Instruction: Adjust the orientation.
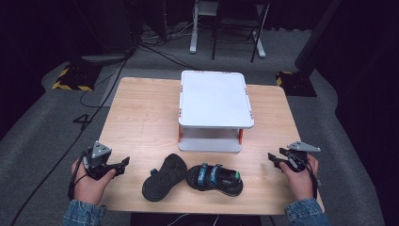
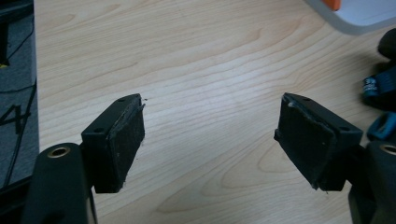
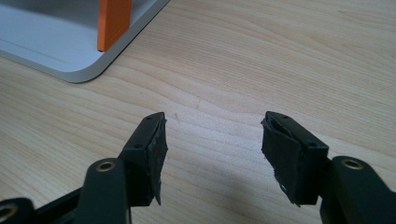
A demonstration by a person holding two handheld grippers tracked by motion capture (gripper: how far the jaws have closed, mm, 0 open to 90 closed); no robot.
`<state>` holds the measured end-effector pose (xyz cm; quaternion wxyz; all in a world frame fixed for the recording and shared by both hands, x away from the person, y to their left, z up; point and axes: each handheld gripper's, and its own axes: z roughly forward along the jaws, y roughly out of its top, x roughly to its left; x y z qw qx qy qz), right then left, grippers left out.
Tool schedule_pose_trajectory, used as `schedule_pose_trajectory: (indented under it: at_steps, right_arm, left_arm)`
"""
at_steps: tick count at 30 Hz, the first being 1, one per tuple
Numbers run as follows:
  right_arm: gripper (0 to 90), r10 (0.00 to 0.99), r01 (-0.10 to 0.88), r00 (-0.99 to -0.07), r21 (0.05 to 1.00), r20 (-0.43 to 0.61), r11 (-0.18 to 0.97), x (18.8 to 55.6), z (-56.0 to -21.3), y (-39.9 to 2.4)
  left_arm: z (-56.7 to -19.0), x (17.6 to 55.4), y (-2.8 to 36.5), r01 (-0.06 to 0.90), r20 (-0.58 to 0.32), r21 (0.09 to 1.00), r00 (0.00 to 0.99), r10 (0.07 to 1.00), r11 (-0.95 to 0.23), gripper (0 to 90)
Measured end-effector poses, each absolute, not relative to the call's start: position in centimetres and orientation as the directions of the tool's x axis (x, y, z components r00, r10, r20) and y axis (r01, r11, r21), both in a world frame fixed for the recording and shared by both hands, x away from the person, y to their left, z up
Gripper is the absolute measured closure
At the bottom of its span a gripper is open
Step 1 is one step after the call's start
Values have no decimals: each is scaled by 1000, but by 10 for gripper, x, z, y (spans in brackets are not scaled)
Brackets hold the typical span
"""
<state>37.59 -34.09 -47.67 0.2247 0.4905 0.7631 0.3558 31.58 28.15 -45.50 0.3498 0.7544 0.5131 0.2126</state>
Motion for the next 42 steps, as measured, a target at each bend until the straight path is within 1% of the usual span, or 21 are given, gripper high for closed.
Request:
schedule_pose_trajectory:
  at_steps: [6, 13, 17, 18, 19, 23, 28, 32, 37, 40, 42]
  right_arm:
    - [415, 907, 587, -420, 765, 6, 267, 375, -477, -341]
    - [415, 907, 586, -421, 764, 3, 270, 376, -477, -339]
    - [411, 905, 588, -425, 760, -1, 276, 377, -478, -337]
    - [411, 905, 588, -425, 760, -1, 276, 377, -478, -337]
    - [411, 905, 587, -426, 761, 0, 276, 377, -478, -337]
    - [410, 903, 584, -430, 762, -3, 280, 377, -478, -337]
    - [410, 904, 585, -428, 762, 0, 277, 376, -478, -338]
    - [409, 903, 587, -429, 762, 5, 275, 376, -478, -338]
    - [405, 902, 586, -432, 762, 6, 275, 376, -478, -337]
    - [397, 902, 583, -433, 764, 6, 275, 376, -478, -337]
    - [397, 902, 582, -432, 765, 4, 275, 376, -479, -337]
  left_arm:
    - [-445, 310, 273, 607, -63, 763, 414, 908, -224, 238]
    - [-431, 302, 260, 566, -52, 790, 446, 894, -236, 251]
    - [-419, 292, 242, 540, -85, 809, 500, 862, -234, 251]
    - [-419, 292, 242, 540, -85, 809, 500, 862, -234, 251]
    - [-416, 289, 235, 534, -98, 811, 529, 843, -241, 251]
    - [-413, 286, 224, 530, -117, 812, 557, 822, -244, 251]
    - [-415, 282, 203, 535, -128, 795, 609, 783, -286, 248]
    - [-424, 280, 188, 555, -156, 769, 644, 749, -317, 243]
    - [-434, 281, 179, 568, -151, 740, 662, 734, -360, 221]
    - [-441, 281, 171, 588, -137, 698, 670, 729, -409, 205]
    - [-443, 282, 170, 597, -146, 694, 664, 733, -403, 176]
